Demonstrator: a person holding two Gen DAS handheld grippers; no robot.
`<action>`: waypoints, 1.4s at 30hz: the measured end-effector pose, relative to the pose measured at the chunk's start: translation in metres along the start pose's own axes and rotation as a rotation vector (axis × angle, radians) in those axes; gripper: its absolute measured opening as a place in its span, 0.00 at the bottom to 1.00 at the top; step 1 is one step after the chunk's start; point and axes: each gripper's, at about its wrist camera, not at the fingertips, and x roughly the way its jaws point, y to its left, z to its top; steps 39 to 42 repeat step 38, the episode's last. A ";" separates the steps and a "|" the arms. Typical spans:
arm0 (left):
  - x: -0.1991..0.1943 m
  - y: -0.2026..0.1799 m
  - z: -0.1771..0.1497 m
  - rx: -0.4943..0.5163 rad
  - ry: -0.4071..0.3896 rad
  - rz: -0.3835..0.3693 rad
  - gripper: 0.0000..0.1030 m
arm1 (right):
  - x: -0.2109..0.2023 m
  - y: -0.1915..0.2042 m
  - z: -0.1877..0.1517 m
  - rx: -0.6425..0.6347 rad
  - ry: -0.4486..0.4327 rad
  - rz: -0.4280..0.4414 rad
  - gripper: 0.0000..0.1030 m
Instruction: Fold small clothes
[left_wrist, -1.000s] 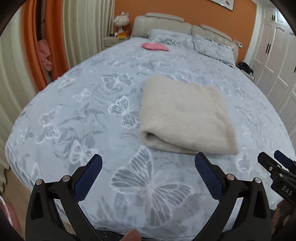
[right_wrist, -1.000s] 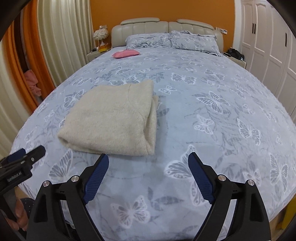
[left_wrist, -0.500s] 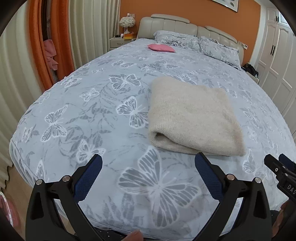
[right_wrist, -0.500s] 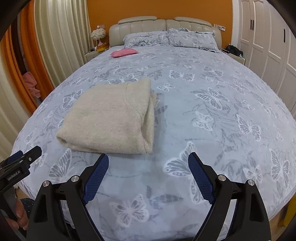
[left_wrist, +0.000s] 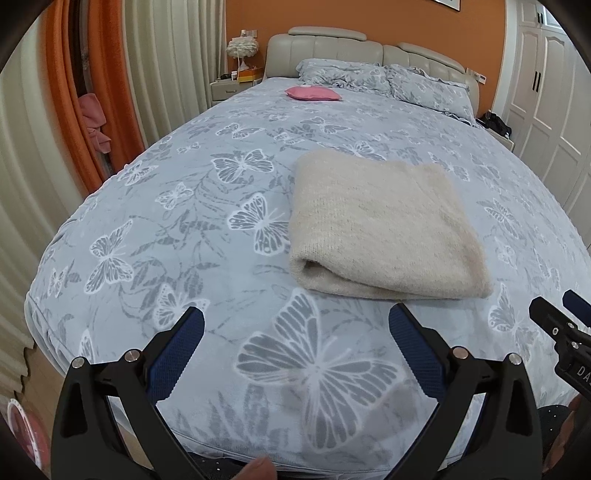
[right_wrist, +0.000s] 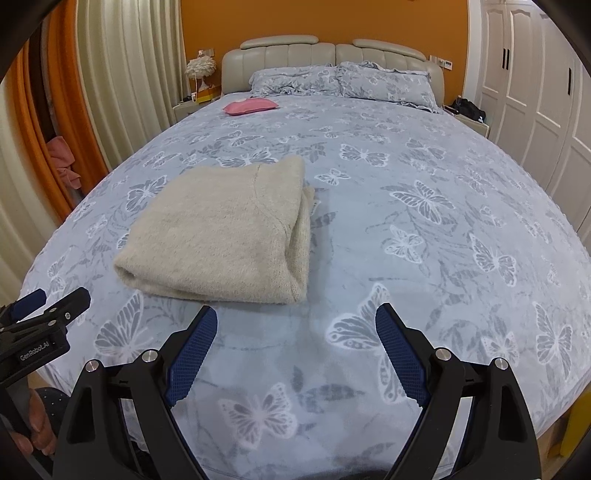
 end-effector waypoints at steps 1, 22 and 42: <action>0.000 -0.001 0.000 0.005 -0.001 0.004 0.95 | -0.001 0.002 -0.001 -0.001 -0.003 0.000 0.83; -0.002 -0.003 -0.004 -0.004 0.028 0.055 0.95 | -0.010 0.014 -0.011 -0.006 -0.010 0.018 0.83; -0.010 -0.016 -0.008 0.063 -0.032 0.076 0.95 | -0.012 0.012 -0.012 0.004 -0.015 0.020 0.83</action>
